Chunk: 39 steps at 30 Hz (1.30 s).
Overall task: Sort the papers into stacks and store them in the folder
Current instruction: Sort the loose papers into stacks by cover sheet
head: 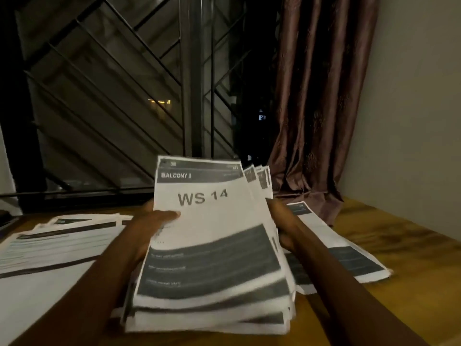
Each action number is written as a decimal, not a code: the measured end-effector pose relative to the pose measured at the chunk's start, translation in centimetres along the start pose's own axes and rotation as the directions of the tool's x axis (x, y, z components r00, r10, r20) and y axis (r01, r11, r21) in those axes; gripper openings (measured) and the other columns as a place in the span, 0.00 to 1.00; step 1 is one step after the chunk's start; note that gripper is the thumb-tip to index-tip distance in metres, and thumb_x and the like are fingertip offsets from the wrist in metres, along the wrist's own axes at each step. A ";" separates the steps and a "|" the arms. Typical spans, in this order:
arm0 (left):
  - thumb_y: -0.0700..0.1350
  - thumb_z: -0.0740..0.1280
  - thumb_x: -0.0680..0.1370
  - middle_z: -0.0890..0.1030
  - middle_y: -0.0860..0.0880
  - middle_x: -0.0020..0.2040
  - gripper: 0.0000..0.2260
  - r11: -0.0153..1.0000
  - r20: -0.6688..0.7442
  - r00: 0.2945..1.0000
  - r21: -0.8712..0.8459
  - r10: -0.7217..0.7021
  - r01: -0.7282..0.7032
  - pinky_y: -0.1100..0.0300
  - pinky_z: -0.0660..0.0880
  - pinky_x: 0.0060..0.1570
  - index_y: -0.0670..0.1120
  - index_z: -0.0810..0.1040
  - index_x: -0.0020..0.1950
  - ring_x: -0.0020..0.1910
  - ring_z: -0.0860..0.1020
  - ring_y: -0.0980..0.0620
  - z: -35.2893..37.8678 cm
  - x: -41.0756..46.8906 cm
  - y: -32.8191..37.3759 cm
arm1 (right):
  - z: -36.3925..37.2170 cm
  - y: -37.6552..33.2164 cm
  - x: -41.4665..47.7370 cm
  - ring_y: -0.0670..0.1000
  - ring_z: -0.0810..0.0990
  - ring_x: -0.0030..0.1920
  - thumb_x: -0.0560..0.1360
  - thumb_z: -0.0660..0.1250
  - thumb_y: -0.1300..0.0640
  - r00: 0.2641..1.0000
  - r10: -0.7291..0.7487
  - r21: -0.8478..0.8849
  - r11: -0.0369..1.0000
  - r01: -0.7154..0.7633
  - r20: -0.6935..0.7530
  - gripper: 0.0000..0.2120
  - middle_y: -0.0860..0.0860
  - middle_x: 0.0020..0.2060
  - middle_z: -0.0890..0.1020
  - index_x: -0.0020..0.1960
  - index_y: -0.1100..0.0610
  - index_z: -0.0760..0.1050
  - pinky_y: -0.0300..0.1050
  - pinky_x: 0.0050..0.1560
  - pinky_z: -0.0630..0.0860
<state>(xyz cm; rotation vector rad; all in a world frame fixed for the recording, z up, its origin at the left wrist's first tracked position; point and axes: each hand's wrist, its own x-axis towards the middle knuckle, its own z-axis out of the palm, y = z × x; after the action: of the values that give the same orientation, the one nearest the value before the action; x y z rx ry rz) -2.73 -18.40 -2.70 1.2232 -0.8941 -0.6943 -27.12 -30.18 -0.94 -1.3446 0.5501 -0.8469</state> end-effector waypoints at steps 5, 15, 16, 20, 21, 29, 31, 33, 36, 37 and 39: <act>0.40 0.71 0.75 0.86 0.48 0.52 0.15 0.993 0.071 0.994 -0.087 -0.079 0.085 0.53 0.80 0.39 0.48 0.77 0.61 0.47 0.85 0.45 -1.3 -0.9 -1.8 | -0.3 0.2 0.3 0.56 0.84 0.50 0.80 0.62 0.55 0.995 -0.097 -0.164 0.982 0.099 0.020 0.10 0.53 0.51 0.85 0.59 0.53 0.77 0.52 0.51 0.80; 0.44 0.73 0.70 0.84 0.42 0.56 0.21 0.987 0.076 0.992 -0.119 -0.102 0.111 0.34 0.74 0.58 0.45 0.77 0.62 0.53 0.82 0.36 -3.1 -1.6 -1.8 | -0.2 -0.1 0.0 0.52 0.85 0.49 0.77 0.65 0.65 0.990 -0.116 -0.044 0.993 0.112 -0.086 0.11 0.56 0.51 0.84 0.58 0.62 0.78 0.43 0.43 0.82; 0.44 0.73 0.68 0.84 0.42 0.56 0.23 0.986 0.094 0.991 -0.127 -0.096 0.107 0.34 0.74 0.58 0.45 0.76 0.63 0.54 0.82 0.36 -3.1 -1.7 -1.7 | -0.1 -0.1 -0.2 0.53 0.85 0.49 0.76 0.66 0.65 0.985 -0.142 -0.021 0.990 0.141 -0.097 0.11 0.57 0.52 0.84 0.58 0.62 0.78 0.43 0.43 0.82; 0.43 0.73 0.67 0.83 0.41 0.57 0.25 0.982 0.108 0.990 -0.157 -0.092 0.108 0.33 0.73 0.59 0.44 0.75 0.64 0.54 0.82 0.35 -3.1 -1.8 -1.6 | 0.1 0.1 -0.3 0.56 0.83 0.54 0.71 0.70 0.66 0.967 -0.229 0.042 0.971 0.235 -0.107 0.17 0.57 0.54 0.83 0.60 0.63 0.77 0.47 0.51 0.80; 0.43 0.74 0.67 0.83 0.40 0.57 0.26 0.981 0.102 0.991 -0.163 -0.088 0.104 0.32 0.73 0.59 0.44 0.75 0.65 0.54 0.82 0.35 -3.1 -1.8 -1.6 | 0.2 0.0 -0.5 0.56 0.83 0.54 0.71 0.70 0.65 0.966 -0.227 0.033 0.972 0.232 -0.123 0.17 0.57 0.54 0.83 0.60 0.63 0.77 0.49 0.52 0.80; 0.40 0.79 0.65 0.83 0.38 0.55 0.28 0.976 0.107 0.991 -0.196 -0.080 0.100 0.44 0.79 0.45 0.41 0.74 0.63 0.49 0.82 0.33 -2.7 -1.9 -1.2 | 0.4 0.0 0.0 0.55 0.83 0.52 0.77 0.64 0.55 0.976 -0.144 -0.001 0.989 0.146 -0.164 0.11 0.55 0.51 0.84 0.57 0.57 0.78 0.55 0.56 0.78; 0.40 0.74 0.67 0.82 0.37 0.56 0.24 0.983 0.085 0.995 -0.167 -0.061 0.074 0.49 0.78 0.41 0.40 0.74 0.63 0.48 0.81 0.36 -2.7 -1.8 -1.2 | 0.2 0.0 0.2 0.57 0.82 0.53 0.81 0.59 0.55 0.980 -0.128 0.021 0.991 0.133 -0.154 0.11 0.57 0.52 0.83 0.56 0.58 0.78 0.56 0.59 0.76; 0.41 0.72 0.67 0.82 0.37 0.56 0.24 0.981 0.054 0.996 -0.174 -0.071 0.080 0.46 0.78 0.43 0.41 0.75 0.63 0.49 0.81 0.36 -2.9 -1.7 -1.2 | -0.4 -0.4 0.5 0.58 0.80 0.54 0.81 0.59 0.56 0.952 -0.130 -0.074 0.991 0.114 -0.278 0.11 0.57 0.52 0.82 0.56 0.60 0.77 0.55 0.61 0.74; 0.41 0.74 0.66 0.84 0.40 0.54 0.24 0.977 0.025 0.995 -0.190 -0.097 0.100 0.33 0.76 0.54 0.45 0.76 0.61 0.52 0.82 0.34 -3.6 -1.6 -1.3 | -2.7 -2.3 1.9 0.53 0.78 0.37 0.80 0.63 0.57 0.846 -0.202 -0.173 0.976 0.132 -0.493 0.09 0.54 0.35 0.80 0.42 0.58 0.76 0.45 0.41 0.74; 0.41 0.74 0.66 0.84 0.40 0.55 0.23 0.974 0.016 0.995 -0.202 -0.098 0.099 0.32 0.74 0.56 0.46 0.77 0.61 0.52 0.82 0.34 -4.0 -1.4 -1.4 | -3.9 -3.3 2.4 0.51 0.76 0.32 0.78 0.65 0.57 0.800 -0.247 -0.245 0.961 0.129 -0.547 0.10 0.54 0.32 0.79 0.39 0.57 0.76 0.43 0.34 0.73; 0.41 0.74 0.67 0.84 0.40 0.55 0.23 0.971 -0.004 0.996 -0.220 -0.094 0.091 0.31 0.73 0.57 0.46 0.77 0.62 0.53 0.82 0.35 -4.8 -1.1 -1.7 | -6.6 -5.2 3.5 0.51 0.75 0.31 0.77 0.67 0.56 0.703 -0.387 -0.526 0.850 0.020 -0.597 0.09 0.55 0.33 0.80 0.40 0.59 0.78 0.42 0.34 0.71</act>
<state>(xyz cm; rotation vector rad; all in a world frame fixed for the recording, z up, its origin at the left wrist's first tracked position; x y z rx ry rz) 0.93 -15.52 -5.08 1.0751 -0.7303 -0.8354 -31.20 -37.04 3.46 -1.5442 1.2861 -1.5003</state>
